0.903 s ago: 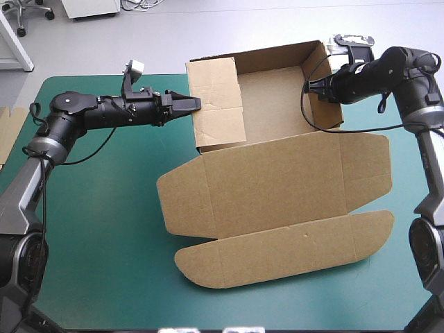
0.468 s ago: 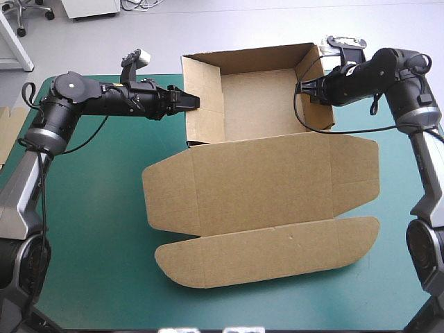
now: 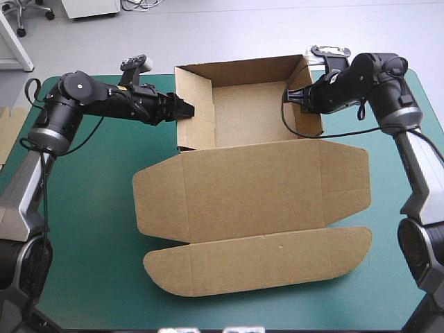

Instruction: Fold the box

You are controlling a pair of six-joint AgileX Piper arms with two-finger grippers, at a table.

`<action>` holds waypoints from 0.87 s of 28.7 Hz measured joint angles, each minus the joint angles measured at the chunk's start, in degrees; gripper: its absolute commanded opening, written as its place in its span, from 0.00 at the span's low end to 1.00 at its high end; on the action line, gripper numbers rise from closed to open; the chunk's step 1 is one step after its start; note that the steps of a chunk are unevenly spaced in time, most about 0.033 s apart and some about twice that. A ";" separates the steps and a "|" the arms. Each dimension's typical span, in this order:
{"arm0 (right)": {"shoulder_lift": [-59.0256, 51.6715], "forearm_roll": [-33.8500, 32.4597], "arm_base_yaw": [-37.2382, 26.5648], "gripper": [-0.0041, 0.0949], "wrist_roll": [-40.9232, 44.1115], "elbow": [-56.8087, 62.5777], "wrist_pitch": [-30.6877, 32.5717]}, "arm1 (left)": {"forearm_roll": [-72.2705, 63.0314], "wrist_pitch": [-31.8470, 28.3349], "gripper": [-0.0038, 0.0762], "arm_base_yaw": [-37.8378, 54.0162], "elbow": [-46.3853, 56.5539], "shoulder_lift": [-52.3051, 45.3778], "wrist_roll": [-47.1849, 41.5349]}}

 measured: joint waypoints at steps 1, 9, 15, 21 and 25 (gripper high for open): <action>0.44 -0.31 0.27 0.03 0.20 0.00 0.15 | 1.69 -0.07 0.53 -0.46 -0.26 0.00 -0.62; 1.96 -1.19 2.32 0.04 2.31 0.00 -0.17 | 12.14 1.08 0.52 -2.53 -4.44 1.81 -7.44; 2.79 -6.08 4.49 0.04 4.06 0.00 0.74 | 19.57 4.00 0.50 -4.50 -10.11 5.37 -11.75; 3.70 -7.53 5.38 0.04 6.01 0.00 0.35 | 24.11 6.74 0.50 -6.03 -14.04 8.78 -14.37; 4.51 -7.07 5.38 0.04 6.19 0.00 0.46 | 26.09 8.33 0.47 -6.90 -14.23 10.57 -14.62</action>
